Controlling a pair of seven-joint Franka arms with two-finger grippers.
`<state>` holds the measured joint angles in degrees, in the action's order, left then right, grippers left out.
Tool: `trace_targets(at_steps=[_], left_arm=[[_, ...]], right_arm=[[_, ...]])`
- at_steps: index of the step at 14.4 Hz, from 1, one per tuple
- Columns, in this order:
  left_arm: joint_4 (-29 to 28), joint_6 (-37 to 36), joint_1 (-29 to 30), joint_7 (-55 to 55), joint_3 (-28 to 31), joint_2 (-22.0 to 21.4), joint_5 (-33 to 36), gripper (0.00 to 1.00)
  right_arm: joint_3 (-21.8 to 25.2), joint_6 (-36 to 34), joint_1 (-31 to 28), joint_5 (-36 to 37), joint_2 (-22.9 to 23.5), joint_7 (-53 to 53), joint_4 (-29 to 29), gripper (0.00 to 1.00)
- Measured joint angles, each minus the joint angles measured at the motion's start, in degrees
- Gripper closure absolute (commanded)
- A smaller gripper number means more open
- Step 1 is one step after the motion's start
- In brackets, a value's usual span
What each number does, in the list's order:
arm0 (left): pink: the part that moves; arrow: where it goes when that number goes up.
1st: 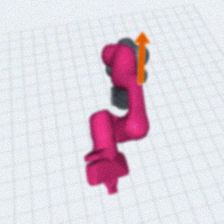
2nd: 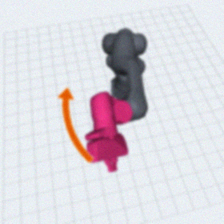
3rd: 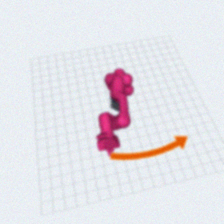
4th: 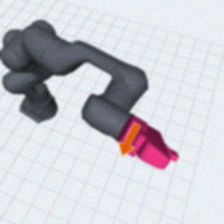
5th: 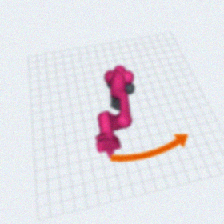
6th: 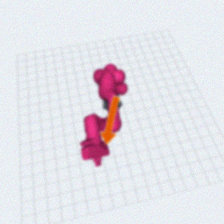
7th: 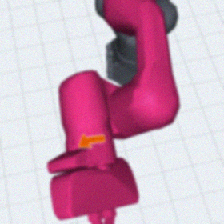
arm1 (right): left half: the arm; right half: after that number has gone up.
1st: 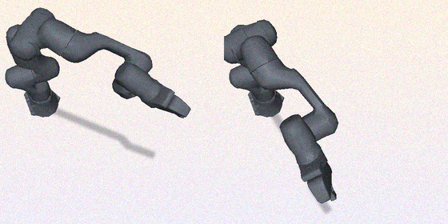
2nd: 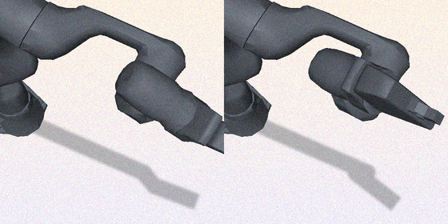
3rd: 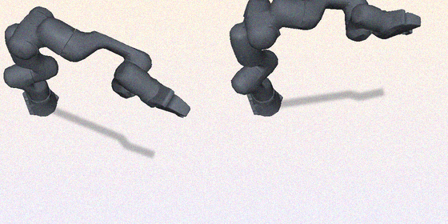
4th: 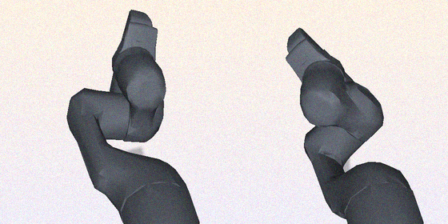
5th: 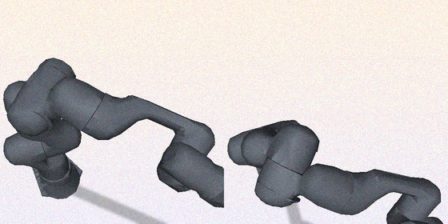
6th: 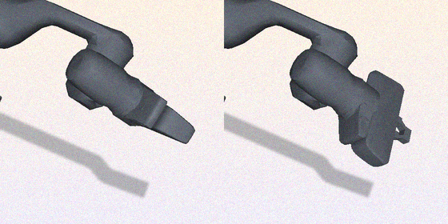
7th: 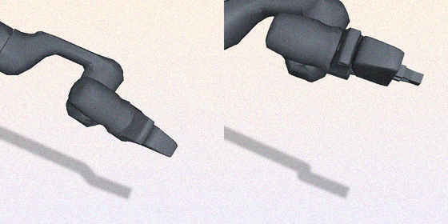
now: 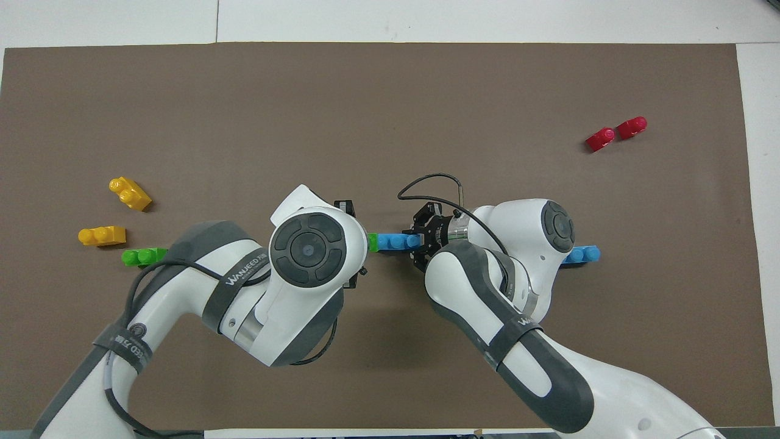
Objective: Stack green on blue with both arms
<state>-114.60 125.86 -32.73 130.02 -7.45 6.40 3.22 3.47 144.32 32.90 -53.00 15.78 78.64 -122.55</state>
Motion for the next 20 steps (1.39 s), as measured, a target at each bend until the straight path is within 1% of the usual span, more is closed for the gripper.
trace_targets(at_steps=[7, 13, 20], left_arm=[[1.2, 0.8, -2.9, 6.9, 0.0, 3.6, 0.0, 1.00], [3.9, 0.9, -4.0, 7.8, 0.0, 7.7, 0.0, 1.00], [4.3, 0.9, -4.5, 8.4, 0.1, 8.3, 1.5, 1.00]], right_arm=[[0.0, 0.0, 0.0, 0.0, 0.0, 0.0, 0.0, 1.00], [0.0, 0.1, 0.0, 0.0, 0.0, 0.0, 0.0, 1.00], [-0.1, 0.4, 0.0, 0.0, 0.0, 0.0, -0.1, 1.00]])
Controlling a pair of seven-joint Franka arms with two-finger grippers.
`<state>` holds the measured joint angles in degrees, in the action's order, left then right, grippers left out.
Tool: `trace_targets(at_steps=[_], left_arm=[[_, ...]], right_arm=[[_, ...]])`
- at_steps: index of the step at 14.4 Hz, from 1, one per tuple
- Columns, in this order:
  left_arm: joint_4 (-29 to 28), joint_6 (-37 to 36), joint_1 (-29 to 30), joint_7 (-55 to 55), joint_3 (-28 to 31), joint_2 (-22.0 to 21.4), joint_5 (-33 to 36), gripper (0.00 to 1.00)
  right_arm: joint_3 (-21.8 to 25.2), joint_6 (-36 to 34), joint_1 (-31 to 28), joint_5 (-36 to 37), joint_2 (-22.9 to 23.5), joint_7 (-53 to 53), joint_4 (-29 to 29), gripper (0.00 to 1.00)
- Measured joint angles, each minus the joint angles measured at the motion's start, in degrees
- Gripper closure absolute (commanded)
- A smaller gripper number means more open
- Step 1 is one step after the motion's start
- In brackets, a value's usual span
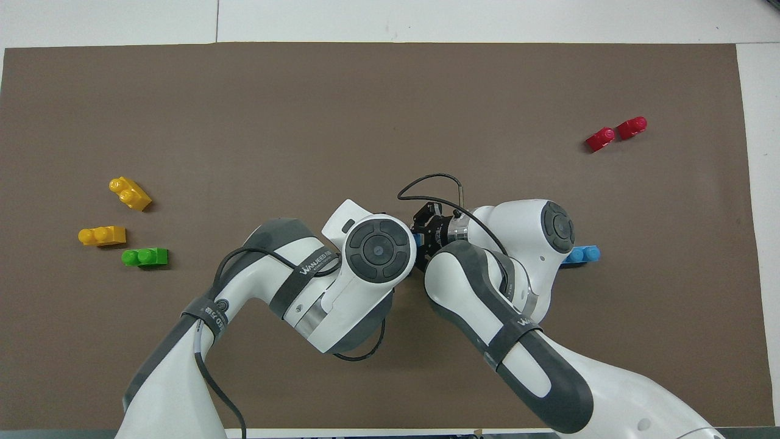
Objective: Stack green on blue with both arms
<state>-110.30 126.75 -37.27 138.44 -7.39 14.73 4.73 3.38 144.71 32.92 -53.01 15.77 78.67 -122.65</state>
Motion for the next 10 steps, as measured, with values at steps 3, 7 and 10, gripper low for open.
trace_targets(at_steps=[3, 7, 10], left_arm=[[0.5, 0.0, 0.0, 0.1, 0.4, 0.3, 1.3, 1.00], [1.0, 0.8, 0.1, 0.1, 0.9, 0.8, 2.5, 1.00], [1.0, 2.8, 0.1, 0.1, 0.8, 2.2, 3.2, 1.00]], right_arm=[[0.0, 0.1, 0.0, 0.0, 0.0, 0.1, 0.0, 1.00], [0.0, 0.1, 0.0, 0.0, 0.0, 0.1, 0.0, 1.00], [0.0, 0.2, 0.0, 0.0, 0.0, 0.0, -0.1, 1.00]])
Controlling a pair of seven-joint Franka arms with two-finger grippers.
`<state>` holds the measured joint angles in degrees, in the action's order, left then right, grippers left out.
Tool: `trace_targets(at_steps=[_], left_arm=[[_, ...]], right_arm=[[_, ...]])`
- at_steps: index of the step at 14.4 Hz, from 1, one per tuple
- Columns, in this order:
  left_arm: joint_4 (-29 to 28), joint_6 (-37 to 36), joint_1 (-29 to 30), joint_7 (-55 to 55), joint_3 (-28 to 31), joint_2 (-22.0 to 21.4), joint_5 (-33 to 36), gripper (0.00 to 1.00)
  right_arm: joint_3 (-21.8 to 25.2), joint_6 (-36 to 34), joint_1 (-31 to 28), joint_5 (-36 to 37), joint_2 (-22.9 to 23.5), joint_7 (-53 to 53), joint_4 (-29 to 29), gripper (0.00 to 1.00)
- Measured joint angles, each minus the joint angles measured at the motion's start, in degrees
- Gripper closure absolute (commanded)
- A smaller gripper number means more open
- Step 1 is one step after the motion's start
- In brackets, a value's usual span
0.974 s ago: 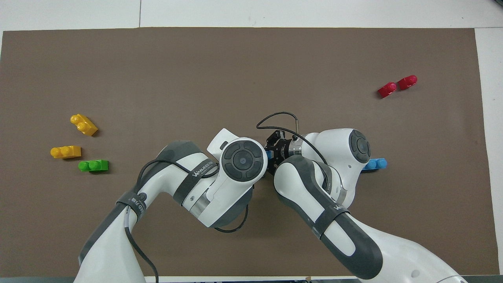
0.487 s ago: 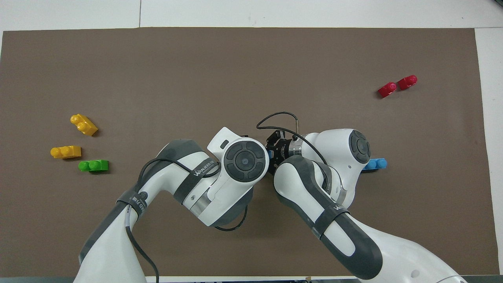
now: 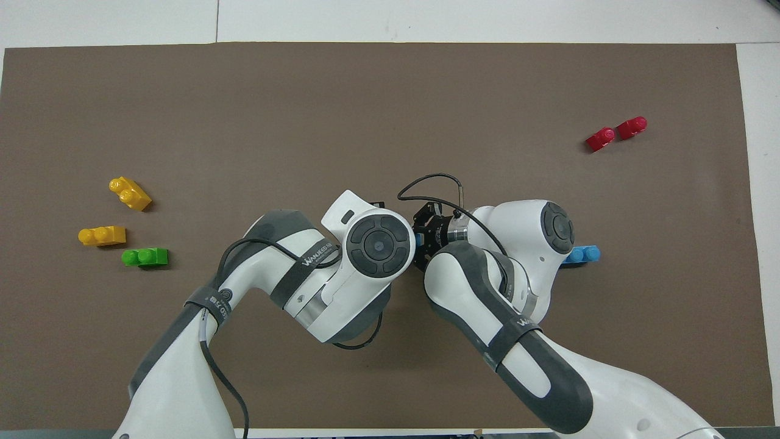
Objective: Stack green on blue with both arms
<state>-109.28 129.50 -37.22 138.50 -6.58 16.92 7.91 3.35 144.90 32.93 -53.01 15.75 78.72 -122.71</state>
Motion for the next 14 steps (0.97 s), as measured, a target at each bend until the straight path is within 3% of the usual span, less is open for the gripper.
trace_targets(at_steps=[4, 5, 6, 7, 8, 9, 10, 11, 14], left_arm=[[0.1, 0.5, 0.0, 0.0, 0.0, 1.0, 0.6, 1.00], [0.1, 0.5, 0.0, 0.0, 0.0, 1.0, 0.7, 0.84], [0.1, 0.5, 0.0, -0.1, -0.1, 1.0, 0.8, 0.33], [0.2, 0.5, 0.0, -0.1, -0.1, 1.0, 0.9, 0.00], [0.1, 0.5, 0.0, -0.2, -0.1, 1.1, 1.1, 0.00], [0.2, 0.5, 0.0, -0.4, 0.0, 1.2, 1.4, 0.00], [0.3, 0.5, 0.0, -0.9, 0.1, 1.1, 1.5, 0.00], [0.6, 0.3, 0.1, -1.6, 0.2, 0.9, 1.6, 0.00], [1.1, -2.3, 1.2, -5.1, 0.4, -1.6, 1.7, 0.00]], right_arm=[[0.0, 0.2, 0.0, 0.0, 0.0, 0.0, 0.0, 1.00], [0.0, 0.2, 0.0, 0.0, 0.0, 0.0, 0.0, 1.00], [0.0, 0.2, 0.0, 0.0, 0.0, 0.0, 0.0, 1.00], [0.0, 0.2, 0.0, 0.0, 0.0, 0.0, 0.0, 1.00], [0.0, 0.2, 0.0, 0.0, 0.0, 0.0, -0.1, 1.00], [0.0, 0.2, 0.0, 0.0, 0.0, 0.0, -0.1, 0.83], [0.0, 0.2, 0.0, 0.0, 0.0, 0.0, -0.1, 0.62], [0.0, 0.2, 0.0, 0.0, 0.0, 0.2, -0.1, 0.22], [0.2, 0.2, -0.1, 0.0, 0.1, 0.2, -0.3, 0.14]])
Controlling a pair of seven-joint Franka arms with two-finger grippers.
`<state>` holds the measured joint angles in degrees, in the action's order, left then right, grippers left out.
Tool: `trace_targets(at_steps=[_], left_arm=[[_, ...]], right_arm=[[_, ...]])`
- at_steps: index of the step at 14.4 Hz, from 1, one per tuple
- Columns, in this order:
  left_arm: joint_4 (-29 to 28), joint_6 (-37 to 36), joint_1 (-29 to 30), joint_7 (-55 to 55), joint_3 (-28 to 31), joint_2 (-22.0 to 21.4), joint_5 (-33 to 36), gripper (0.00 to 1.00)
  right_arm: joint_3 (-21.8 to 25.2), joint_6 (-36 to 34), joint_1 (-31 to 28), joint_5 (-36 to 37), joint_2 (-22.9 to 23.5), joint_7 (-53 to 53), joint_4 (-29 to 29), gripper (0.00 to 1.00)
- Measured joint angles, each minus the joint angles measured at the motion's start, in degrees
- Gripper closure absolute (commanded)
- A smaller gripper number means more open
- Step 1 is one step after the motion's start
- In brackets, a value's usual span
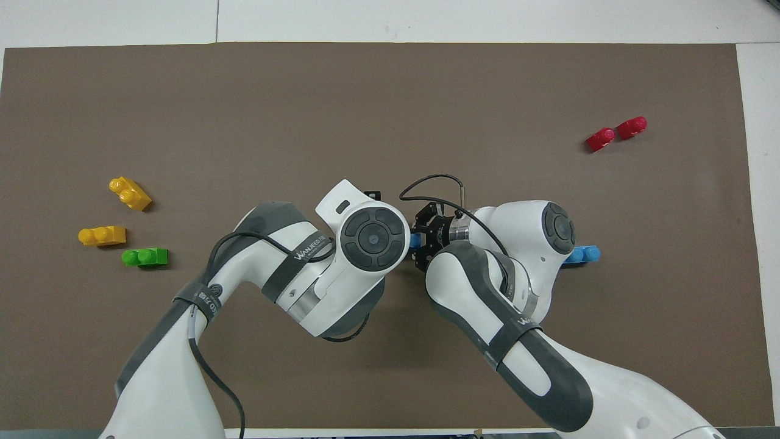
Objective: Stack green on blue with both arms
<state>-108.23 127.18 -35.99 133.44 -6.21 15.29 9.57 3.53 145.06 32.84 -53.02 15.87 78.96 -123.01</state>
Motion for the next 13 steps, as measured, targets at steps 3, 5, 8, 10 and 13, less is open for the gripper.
trace_targets(at_steps=[3, 5, 8, 10, 13], left_arm=[[0.1, -3.2, 1.9, -5.2, 0.0, -4.2, 0.0, 0.00], [0.1, -4.8, 3.6, -10.1, 0.1, -7.2, 0.0, 0.00], [0.1, -6.4, 6.6, -21.2, 0.2, -10.9, -0.1, 0.00], [0.2, -6.6, 9.8, -30.5, 0.3, -12.7, -1.4, 0.00], [0.4, -8.3, 17.1, -48.9, 0.6, -15.5, -6.1, 0.00]], right_arm=[[0.1, -0.1, -0.3, 0.0, 0.0, 0.0, 0.0, 0.10], [0.4, -1.3, -1.0, 0.0, -0.2, 0.0, 0.2, 0.05], [0.7, -9.5, -6.9, 0.6, -1.7, -0.2, 2.4, 0.00], [0.9, -17.4, -12.7, 5.1, -3.7, -0.5, 5.6, 0.00], [1.0, -24.3, -17.5, 14.6, -6.6, -3.2, 9.8, 0.00]])
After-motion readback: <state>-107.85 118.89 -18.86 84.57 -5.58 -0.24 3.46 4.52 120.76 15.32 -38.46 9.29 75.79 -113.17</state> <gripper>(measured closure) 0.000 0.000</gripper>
